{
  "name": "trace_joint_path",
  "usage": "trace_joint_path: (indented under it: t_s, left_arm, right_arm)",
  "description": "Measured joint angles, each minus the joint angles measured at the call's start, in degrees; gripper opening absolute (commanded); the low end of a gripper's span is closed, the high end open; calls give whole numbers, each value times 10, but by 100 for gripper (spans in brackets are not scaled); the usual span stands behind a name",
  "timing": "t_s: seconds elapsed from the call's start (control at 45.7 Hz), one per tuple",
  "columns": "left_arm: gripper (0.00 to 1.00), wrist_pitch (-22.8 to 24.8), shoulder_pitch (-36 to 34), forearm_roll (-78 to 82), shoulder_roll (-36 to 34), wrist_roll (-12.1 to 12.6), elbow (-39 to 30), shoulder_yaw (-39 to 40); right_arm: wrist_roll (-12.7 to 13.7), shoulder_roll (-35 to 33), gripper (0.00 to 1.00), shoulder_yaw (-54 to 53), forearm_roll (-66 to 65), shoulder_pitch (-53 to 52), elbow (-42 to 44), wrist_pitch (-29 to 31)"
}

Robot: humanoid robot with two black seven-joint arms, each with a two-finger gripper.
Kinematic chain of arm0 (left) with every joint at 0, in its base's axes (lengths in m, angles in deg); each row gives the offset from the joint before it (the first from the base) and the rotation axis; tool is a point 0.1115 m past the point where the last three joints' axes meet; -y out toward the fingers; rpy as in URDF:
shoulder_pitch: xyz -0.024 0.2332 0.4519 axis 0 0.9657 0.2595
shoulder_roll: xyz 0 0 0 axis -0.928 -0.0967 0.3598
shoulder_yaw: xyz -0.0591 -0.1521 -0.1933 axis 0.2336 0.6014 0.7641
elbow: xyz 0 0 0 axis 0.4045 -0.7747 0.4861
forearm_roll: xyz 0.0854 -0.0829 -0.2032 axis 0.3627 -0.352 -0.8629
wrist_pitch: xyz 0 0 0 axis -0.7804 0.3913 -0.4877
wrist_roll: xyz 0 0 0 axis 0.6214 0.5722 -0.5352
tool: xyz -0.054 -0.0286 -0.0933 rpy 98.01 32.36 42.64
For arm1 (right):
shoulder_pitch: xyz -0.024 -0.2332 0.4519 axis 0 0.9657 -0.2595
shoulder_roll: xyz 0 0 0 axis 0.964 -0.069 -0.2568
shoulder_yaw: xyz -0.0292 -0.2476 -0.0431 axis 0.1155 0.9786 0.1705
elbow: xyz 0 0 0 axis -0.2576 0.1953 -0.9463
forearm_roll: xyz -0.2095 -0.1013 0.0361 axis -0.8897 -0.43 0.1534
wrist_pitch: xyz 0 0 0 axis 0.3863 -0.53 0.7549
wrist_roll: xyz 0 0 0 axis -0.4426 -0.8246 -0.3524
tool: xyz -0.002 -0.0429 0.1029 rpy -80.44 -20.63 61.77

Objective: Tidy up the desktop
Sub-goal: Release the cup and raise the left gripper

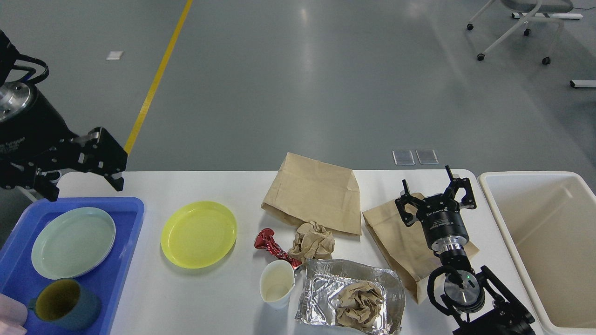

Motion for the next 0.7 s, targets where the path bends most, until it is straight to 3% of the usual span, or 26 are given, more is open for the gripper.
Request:
trace_joint_path:
  t_s: [0.263,0.701]
  left_arm:
    - [95,4,-129,-82,82,2,-47,2]
    - [95,4,-145,-143,131,5,-63,31]
  right_arm:
    - [0,0,100,0,0,0,0,0]
    - [0,0,100,0,0,0,0,0]
